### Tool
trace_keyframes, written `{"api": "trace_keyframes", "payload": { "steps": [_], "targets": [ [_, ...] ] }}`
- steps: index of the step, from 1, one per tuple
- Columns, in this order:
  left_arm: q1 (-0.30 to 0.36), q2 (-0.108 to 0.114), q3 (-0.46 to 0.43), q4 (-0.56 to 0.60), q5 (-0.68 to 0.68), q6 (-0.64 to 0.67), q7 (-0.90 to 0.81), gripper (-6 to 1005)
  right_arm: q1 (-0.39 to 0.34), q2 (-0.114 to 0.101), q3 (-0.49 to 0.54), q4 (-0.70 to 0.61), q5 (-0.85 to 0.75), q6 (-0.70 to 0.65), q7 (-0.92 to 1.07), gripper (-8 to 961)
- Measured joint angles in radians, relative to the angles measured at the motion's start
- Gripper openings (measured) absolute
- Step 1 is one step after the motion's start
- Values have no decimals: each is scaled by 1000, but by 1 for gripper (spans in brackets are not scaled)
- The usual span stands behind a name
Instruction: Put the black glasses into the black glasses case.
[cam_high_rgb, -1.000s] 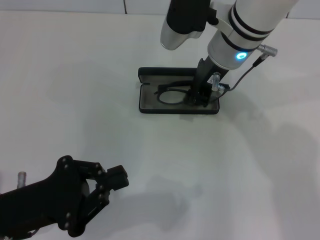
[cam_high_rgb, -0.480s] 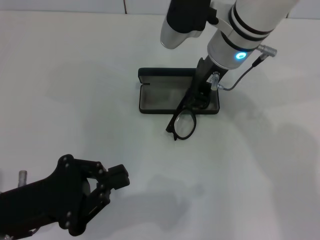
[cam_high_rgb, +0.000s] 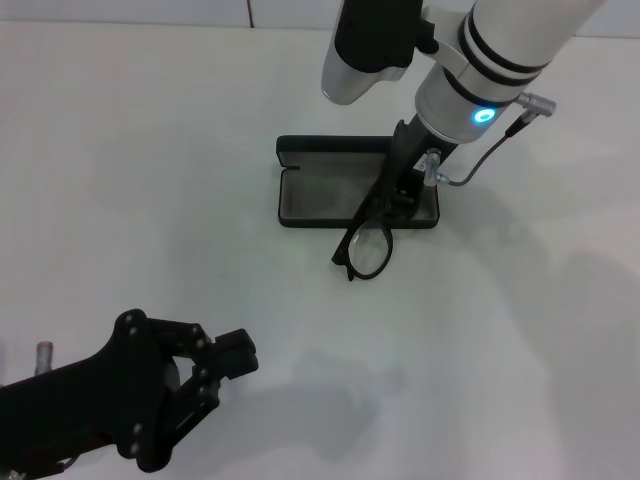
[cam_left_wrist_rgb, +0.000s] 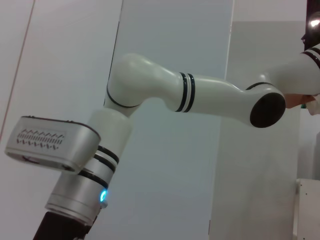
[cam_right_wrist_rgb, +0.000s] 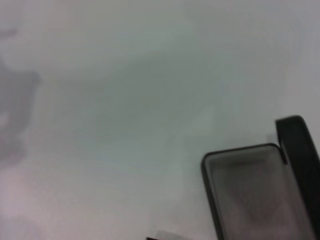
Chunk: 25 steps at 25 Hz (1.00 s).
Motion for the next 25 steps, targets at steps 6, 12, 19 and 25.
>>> {"api": "trace_keyframes", "payload": {
  "steps": [6, 12, 19, 25],
  "targets": [
    [-2, 0, 1, -3, -1, 0, 0, 72, -52, 0, 7, -126, -52, -62, 24, 204],
    [-29, -1, 1, -35, -2, -44, -24, 72, -181, 0, 10, -346, -115, -107, 40, 205],
    [-113, 6, -16, -13, -10, -114, -222, 73, -585, -1, 71, -883, -120, -180, 40, 205],
    [-125, 8, -23, 140, -6, -184, -443, 79, -878, -4, 116, -1167, -47, -152, -6, 205]
  ]
}}
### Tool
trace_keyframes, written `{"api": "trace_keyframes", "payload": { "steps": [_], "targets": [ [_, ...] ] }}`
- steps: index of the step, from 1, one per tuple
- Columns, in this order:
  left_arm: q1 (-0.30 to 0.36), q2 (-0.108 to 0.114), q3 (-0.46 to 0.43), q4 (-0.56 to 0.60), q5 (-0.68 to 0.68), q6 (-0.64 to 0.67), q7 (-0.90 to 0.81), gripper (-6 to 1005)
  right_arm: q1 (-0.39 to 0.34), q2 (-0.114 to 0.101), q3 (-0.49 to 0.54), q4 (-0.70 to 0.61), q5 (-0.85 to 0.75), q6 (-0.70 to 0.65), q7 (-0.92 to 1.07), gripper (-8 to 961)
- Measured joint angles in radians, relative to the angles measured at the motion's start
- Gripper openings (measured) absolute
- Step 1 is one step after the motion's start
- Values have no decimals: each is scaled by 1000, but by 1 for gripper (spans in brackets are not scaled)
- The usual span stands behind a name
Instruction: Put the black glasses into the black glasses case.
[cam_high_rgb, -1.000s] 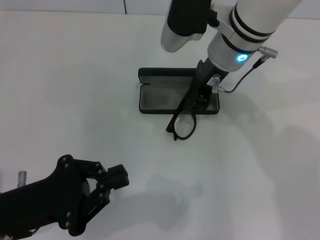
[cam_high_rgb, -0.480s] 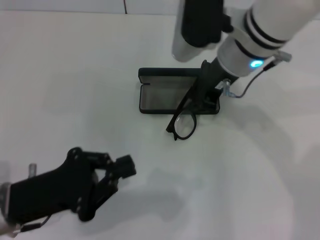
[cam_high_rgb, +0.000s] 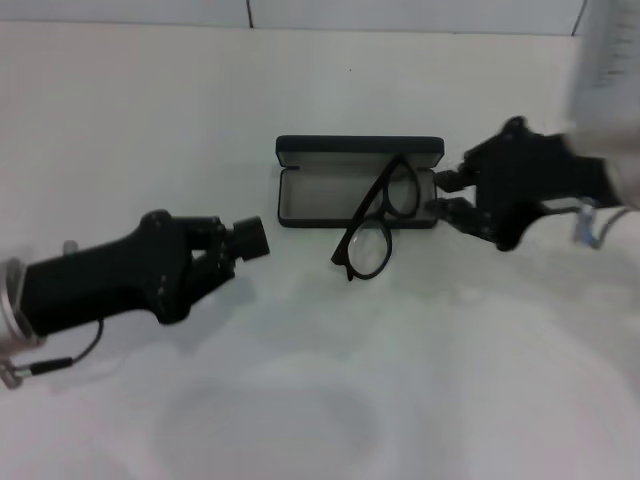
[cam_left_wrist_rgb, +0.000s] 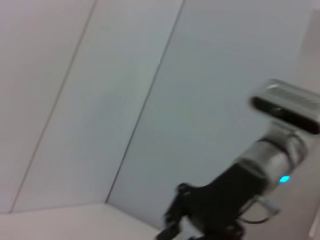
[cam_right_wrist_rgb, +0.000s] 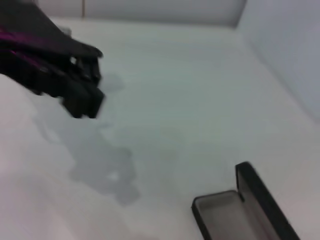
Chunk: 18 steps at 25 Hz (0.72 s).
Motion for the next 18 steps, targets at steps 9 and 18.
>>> {"api": "trace_keyframes", "payload": {
  "steps": [9, 18],
  "targets": [
    [-114, 8, 0, 159, 117, -105, -295, 90, -171, -4, 357, 24, 385, -181, -222, 204],
    [-293, 2, 11, 190, 218, -208, -421, 99, -95, -22, 1164, 500, 679, -799, -481, 205]
  ]
}}
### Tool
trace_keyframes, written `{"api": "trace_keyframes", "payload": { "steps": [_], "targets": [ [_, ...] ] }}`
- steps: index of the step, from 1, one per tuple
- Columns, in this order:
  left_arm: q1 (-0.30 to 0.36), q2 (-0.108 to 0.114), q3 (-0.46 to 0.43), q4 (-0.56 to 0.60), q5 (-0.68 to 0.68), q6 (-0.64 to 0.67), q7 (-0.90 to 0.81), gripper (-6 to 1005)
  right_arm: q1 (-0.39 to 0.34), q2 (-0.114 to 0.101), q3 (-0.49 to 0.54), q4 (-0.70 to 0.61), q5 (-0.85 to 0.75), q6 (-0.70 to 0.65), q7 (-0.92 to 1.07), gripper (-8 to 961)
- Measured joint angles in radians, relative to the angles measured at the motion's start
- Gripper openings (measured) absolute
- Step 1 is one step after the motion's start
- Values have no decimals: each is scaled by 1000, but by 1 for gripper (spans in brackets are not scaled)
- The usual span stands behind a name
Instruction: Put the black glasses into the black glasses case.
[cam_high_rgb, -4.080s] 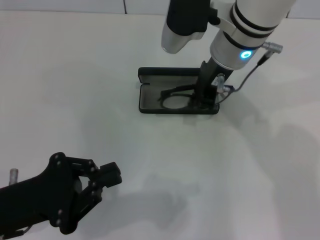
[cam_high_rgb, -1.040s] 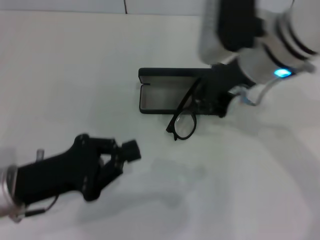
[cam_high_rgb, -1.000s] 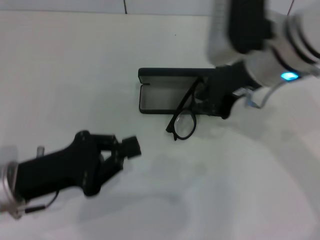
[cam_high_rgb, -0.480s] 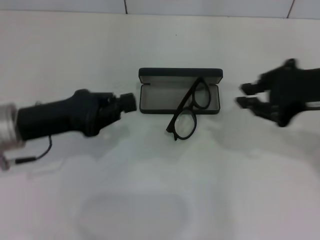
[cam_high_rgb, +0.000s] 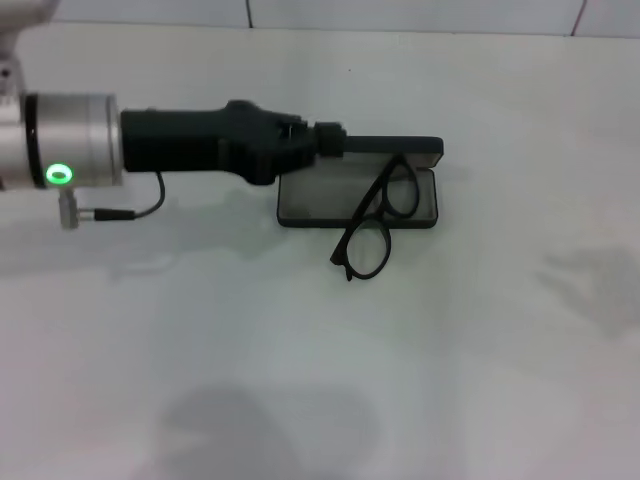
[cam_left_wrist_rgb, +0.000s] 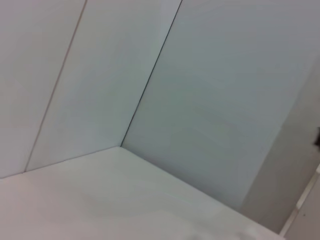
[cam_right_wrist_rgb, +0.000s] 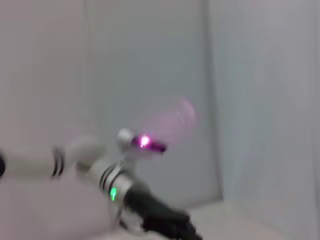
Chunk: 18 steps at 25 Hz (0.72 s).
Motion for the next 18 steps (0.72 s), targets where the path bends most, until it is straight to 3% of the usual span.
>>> {"api": "trace_keyframes", "payload": {
  "steps": [3, 8, 10, 13, 16, 18],
  "targets": [
    [-26, 0, 0, 40, 64, -24, -105, 100, -10, -6, 95, 95, -62, -13, -90, 205],
    [-81, -10, 41, 133, 210, -36, -308, 101, -52, -19, 87, 197, -128, 57, -198, 205],
    [-88, -11, 95, 189, 253, -39, -413, 102, -54, -27, 82, 228, -140, 77, -219, 205],
    [-89, -11, 215, 275, 309, -67, -585, 188, -50, -41, 77, 274, -151, 109, -253, 205],
    [-91, -11, 336, 332, 355, -134, -725, 275, -37, -59, 73, 326, -166, 142, -294, 205],
    [-95, -12, 414, 365, 389, -190, -810, 275, -25, -70, 72, 360, -183, 160, -322, 205]
  ]
}}
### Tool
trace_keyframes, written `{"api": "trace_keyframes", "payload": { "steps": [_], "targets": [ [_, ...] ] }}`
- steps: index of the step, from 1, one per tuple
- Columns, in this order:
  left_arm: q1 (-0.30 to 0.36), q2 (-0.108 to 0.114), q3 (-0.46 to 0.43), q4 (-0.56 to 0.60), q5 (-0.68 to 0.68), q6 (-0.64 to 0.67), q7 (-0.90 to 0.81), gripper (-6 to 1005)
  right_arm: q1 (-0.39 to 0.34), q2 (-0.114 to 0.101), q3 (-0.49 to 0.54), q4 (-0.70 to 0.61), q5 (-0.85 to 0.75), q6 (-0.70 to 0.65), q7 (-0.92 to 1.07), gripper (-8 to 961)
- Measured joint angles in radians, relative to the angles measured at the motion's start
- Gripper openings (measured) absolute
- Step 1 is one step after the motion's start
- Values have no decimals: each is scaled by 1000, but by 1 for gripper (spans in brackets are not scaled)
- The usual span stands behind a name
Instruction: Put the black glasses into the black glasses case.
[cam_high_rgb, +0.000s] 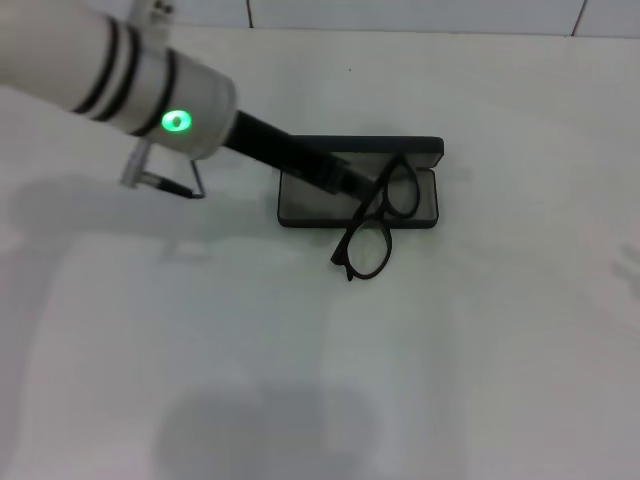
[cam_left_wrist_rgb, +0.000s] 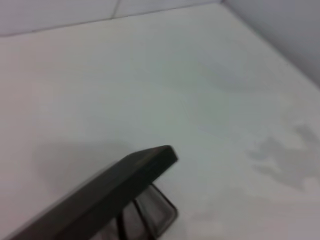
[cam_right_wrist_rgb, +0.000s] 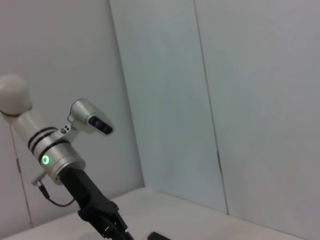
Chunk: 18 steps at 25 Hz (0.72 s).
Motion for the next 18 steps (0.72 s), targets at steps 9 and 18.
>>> {"api": "trace_keyframes", "payload": {
  "steps": [9, 18],
  "targets": [
    [-62, -3, 200, 18, 153, -131, -218, 275, 10, -23, -5, 102, -43, 73, -109, 204],
    [-102, -5, 261, -32, 193, -184, -268, 275, -4, -22, -6, 148, -44, 97, -160, 204]
  ]
}}
